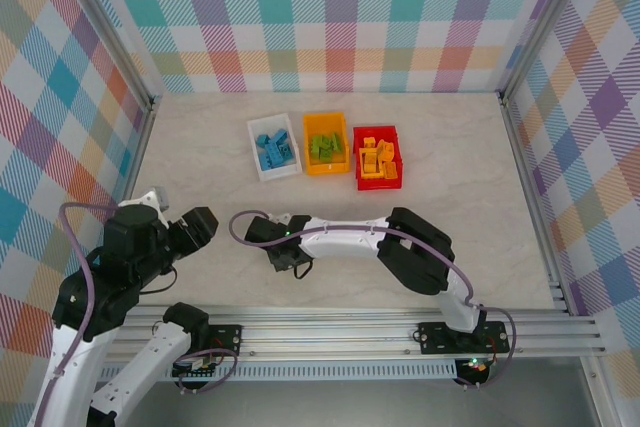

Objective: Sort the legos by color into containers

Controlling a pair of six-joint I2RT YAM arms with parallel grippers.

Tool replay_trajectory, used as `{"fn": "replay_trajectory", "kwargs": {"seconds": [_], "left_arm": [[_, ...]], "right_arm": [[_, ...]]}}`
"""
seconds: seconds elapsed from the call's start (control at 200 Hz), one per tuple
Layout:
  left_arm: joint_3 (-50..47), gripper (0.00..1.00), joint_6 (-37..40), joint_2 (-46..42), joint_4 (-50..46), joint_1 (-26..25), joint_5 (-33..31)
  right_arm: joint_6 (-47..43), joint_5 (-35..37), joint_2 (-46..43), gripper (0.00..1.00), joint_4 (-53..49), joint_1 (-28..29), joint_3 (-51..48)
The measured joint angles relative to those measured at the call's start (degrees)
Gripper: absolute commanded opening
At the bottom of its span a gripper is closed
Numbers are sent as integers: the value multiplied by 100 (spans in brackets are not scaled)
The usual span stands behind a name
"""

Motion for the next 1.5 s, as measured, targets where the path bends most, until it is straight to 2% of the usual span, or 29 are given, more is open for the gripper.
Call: {"fn": "replay_trajectory", "kwargs": {"seconds": [0.14,0.28,0.385,0.485,0.575,0.67,0.87,1.045,1.235,1.36,1.5], "left_arm": [[0,75,-9,2,13,0,85],[0,76,-111,116,225,0,483],[0,76,-216,455,542,0,894],[0,77,-354,870,922,0,1266],[4,78,-476,1241,1298,0,1574],[28,78,-562,1591,1574,0,1816],[42,78,-586,2076,1738,0,1980],[42,78,-586,2083,1735,0,1985],[9,78,-584,2083,1738,0,1982],[-94,78,-584,2083,1725,0,1982],[-164,78,-581,2120,1611,-2,1928]], "right_arm": [[11,304,-260,29,-118,-2,-157],[-122,610,-1095,29,-369,-129,-433],[-387,695,-1755,29,-422,-544,-448],[-669,662,-1921,29,-433,-1180,-219],[-927,496,-1589,29,-542,-1862,341],[-1156,313,-866,30,-671,-2452,1274],[-1322,17,737,33,-1274,-3158,3287],[-1327,-142,1749,37,-1845,-3305,4631],[-1379,-271,2258,57,-2240,-3303,5383],[-1436,-295,2243,58,-2354,-3281,5414],[-1523,-271,2057,56,-2389,-3206,5383]]}}
